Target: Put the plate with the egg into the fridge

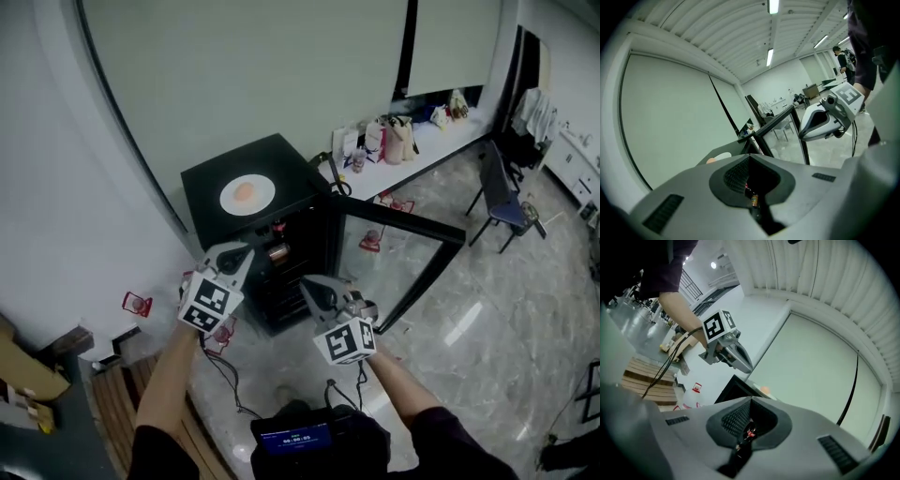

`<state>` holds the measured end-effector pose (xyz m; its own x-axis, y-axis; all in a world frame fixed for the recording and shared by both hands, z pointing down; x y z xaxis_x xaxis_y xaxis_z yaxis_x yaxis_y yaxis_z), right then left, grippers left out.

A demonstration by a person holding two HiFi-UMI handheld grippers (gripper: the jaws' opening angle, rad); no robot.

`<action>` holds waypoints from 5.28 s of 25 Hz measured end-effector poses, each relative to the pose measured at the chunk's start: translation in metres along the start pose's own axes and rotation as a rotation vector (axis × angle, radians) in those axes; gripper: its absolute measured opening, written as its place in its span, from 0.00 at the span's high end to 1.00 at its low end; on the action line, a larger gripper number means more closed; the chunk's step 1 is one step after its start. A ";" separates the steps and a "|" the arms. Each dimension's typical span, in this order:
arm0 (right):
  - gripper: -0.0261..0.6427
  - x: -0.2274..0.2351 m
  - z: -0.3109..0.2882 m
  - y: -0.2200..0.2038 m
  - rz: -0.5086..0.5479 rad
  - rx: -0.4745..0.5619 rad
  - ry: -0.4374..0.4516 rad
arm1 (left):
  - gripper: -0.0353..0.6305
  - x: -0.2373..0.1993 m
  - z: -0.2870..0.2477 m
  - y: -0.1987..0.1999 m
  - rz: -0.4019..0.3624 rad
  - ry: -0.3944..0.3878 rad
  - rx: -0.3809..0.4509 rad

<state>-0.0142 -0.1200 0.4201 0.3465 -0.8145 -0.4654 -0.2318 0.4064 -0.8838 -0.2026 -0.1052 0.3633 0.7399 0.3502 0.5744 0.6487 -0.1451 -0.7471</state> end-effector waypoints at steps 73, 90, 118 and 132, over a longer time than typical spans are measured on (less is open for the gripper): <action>0.93 0.004 -0.192 0.011 0.889 -0.384 -0.026 | 0.79 -0.183 -0.127 -0.046 -0.113 -0.601 -0.143; 0.93 -0.017 -0.103 0.012 0.956 -0.297 -0.133 | 0.93 -0.082 -0.016 -0.009 0.098 -0.205 0.086; 0.93 -0.101 -0.068 -0.083 0.951 -0.249 -0.005 | 0.93 0.089 0.019 -0.091 0.265 0.161 0.063; 0.93 -0.118 -0.169 -0.185 0.957 -0.315 0.012 | 0.93 0.116 -0.077 -0.202 0.328 0.155 -0.055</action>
<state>-0.1658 -0.1685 0.6466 -0.1196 -0.2075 -0.9709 -0.6380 0.7653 -0.0850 -0.2341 -0.1066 0.6070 0.9256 0.1331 0.3543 0.3780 -0.2779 -0.8831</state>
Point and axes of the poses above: the fingertips, and each gripper's own axes: z backward along the fingers, x to its right, y out of its top, the point moved 7 cm from there along z, backward along the fingers, and after that the axes turned 4 degrees about -z, right-handed, at the moved point
